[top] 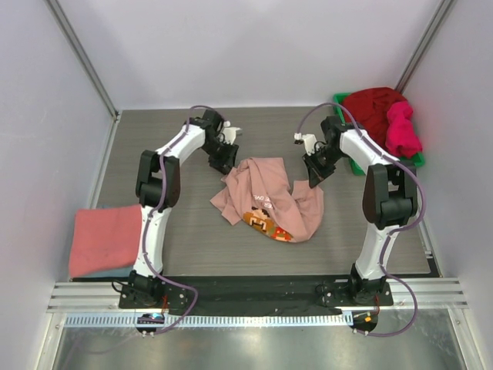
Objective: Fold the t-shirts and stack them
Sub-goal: Flatten the tshirt out
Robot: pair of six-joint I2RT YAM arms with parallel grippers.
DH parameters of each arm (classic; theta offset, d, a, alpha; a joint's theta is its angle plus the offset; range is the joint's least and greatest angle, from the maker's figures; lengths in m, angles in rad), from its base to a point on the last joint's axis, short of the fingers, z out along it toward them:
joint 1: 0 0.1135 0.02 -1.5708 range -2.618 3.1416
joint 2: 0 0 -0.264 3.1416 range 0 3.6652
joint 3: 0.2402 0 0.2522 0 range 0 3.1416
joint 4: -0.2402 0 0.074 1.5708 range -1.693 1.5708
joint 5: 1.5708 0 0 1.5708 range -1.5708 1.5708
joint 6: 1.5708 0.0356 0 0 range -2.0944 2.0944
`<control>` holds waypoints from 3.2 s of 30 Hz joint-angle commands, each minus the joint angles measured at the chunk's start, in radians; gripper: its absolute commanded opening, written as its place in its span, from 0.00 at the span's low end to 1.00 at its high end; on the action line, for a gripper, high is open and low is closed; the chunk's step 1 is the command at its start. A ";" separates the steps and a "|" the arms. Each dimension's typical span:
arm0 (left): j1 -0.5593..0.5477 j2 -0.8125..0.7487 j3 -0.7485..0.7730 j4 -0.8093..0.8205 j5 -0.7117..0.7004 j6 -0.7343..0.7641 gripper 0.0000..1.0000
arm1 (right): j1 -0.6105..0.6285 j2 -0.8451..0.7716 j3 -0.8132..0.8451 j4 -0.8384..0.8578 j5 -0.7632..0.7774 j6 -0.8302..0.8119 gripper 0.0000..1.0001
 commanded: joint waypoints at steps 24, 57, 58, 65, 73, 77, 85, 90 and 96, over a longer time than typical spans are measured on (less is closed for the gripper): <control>0.190 -0.490 0.237 0.022 -0.189 0.124 0.00 | -0.022 -0.031 0.690 0.198 0.266 0.072 0.01; 0.115 -0.316 0.114 -0.270 0.047 0.089 0.62 | 0.017 -0.397 -0.036 0.106 0.300 0.009 0.01; 0.115 -0.278 0.187 -0.280 0.063 0.083 0.62 | 0.018 -0.392 -0.038 0.108 0.292 0.013 0.01; 0.138 -0.084 0.283 -0.165 0.110 -0.006 0.54 | 0.018 -0.365 -0.035 0.115 0.283 0.021 0.01; 0.137 0.127 0.443 -0.104 0.156 -0.051 0.55 | 0.018 -0.325 -0.013 0.114 0.295 0.035 0.01; 0.130 0.204 0.503 -0.084 0.175 -0.064 0.54 | 0.018 -0.317 -0.021 0.111 0.310 0.027 0.01; 0.130 0.310 0.578 -0.034 0.196 -0.087 0.50 | 0.018 -0.299 -0.004 0.086 0.342 0.013 0.01; 0.121 0.373 0.610 0.006 0.230 -0.107 0.50 | 0.018 -0.286 -0.009 0.072 0.356 0.012 0.01; 0.104 0.447 0.654 0.043 0.244 -0.153 0.47 | 0.017 -0.262 0.000 0.054 0.368 0.017 0.01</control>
